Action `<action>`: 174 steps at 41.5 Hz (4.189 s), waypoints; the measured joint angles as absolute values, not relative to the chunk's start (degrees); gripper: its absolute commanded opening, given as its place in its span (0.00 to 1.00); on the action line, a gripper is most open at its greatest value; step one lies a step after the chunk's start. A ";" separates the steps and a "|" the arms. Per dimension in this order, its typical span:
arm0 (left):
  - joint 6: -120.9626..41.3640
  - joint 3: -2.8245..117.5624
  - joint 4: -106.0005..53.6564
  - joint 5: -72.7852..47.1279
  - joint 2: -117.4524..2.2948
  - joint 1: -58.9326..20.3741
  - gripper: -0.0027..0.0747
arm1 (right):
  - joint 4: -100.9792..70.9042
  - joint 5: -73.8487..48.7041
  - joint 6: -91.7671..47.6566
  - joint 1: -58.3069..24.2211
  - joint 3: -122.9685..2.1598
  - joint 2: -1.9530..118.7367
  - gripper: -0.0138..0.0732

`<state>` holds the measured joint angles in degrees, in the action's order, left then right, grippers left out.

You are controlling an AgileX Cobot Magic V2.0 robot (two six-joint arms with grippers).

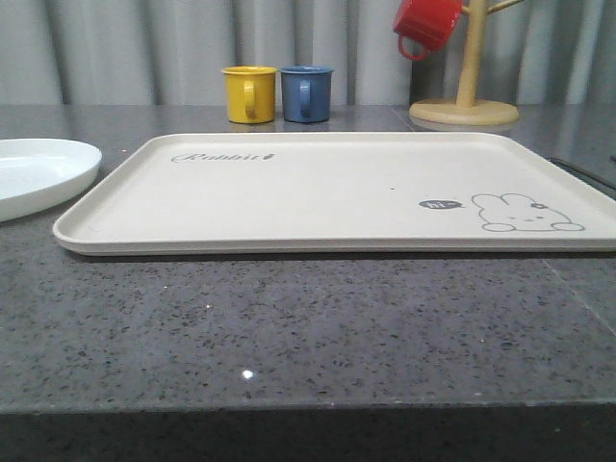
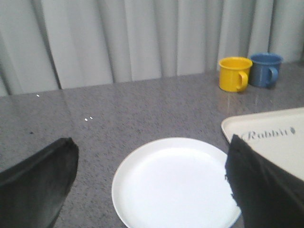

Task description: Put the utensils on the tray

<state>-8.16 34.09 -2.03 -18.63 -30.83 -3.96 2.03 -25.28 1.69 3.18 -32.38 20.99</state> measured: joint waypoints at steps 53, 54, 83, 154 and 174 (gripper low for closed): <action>-12.22 64.76 2.69 -57.29 -88.58 -18.55 0.27 | 2.03 -25.40 1.69 3.18 -32.38 20.99 0.87; -12.22 64.76 2.69 -57.20 -88.58 -18.55 0.22 | 2.03 -25.40 1.69 3.18 -32.38 20.99 0.87; -12.75 81.23 7.77 -60.58 -87.57 -28.00 0.01 | 2.03 -25.40 1.69 3.18 -32.38 20.99 0.87; -12.02 89.65 4.26 -65.08 -89.56 -39.59 0.01 | 2.03 -25.40 1.69 3.18 -32.38 20.99 0.87; -10.22 73.10 0.00 -60.25 -72.35 -8.87 0.01 | 2.03 -25.40 1.69 3.18 -32.38 20.99 0.87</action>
<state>-10.22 73.10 0.00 -60.25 -72.35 -8.87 2.03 -25.40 1.69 3.18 -32.38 20.99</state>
